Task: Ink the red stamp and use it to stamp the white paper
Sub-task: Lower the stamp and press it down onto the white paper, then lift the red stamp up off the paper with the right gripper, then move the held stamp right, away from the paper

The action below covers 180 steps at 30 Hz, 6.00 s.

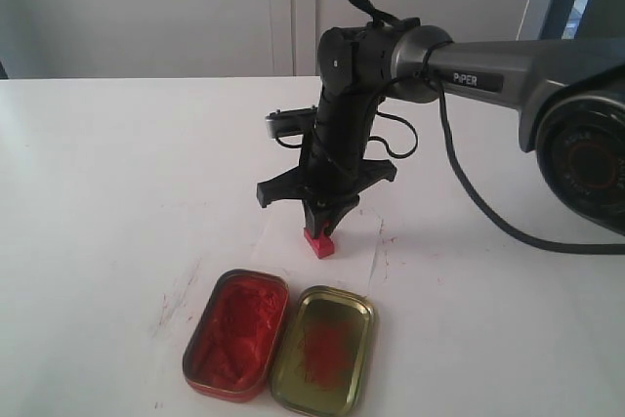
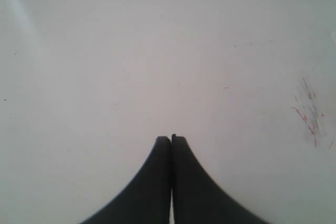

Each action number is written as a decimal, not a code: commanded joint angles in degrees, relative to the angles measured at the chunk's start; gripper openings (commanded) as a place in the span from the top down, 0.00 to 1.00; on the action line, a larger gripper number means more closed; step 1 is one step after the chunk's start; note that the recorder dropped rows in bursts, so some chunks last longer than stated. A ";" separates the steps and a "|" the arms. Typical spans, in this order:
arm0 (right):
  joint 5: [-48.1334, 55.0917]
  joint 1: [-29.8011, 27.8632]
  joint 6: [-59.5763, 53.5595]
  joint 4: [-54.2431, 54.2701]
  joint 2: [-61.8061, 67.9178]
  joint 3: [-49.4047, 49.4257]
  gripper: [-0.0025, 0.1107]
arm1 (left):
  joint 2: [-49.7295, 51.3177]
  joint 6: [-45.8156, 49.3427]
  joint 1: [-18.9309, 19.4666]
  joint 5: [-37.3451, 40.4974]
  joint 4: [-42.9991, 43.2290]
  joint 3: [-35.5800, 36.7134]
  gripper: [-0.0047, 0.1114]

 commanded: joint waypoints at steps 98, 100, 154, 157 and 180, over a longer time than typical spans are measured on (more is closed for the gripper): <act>-0.26 0.61 3.68 -5.87 -13.29 2.40 0.98 | -0.28 0.00 0.76 -0.28 0.05 0.27 0.96; -0.26 0.75 3.81 -5.87 -13.29 2.40 0.98 | -0.28 0.00 1.30 -0.28 0.05 0.27 0.96; -6.91 -17.31 -11.92 20.59 -27.81 25.10 0.98 | -0.28 0.00 4.58 -0.28 0.05 0.27 0.96; -7.96 -19.87 -14.62 22.47 -28.95 28.04 0.98 | -0.28 0.00 4.82 -0.28 0.05 0.27 0.96; -18.06 -30.26 -52.58 57.12 -29.26 46.26 0.98 | -0.28 0.00 3.07 -0.28 0.05 0.27 0.96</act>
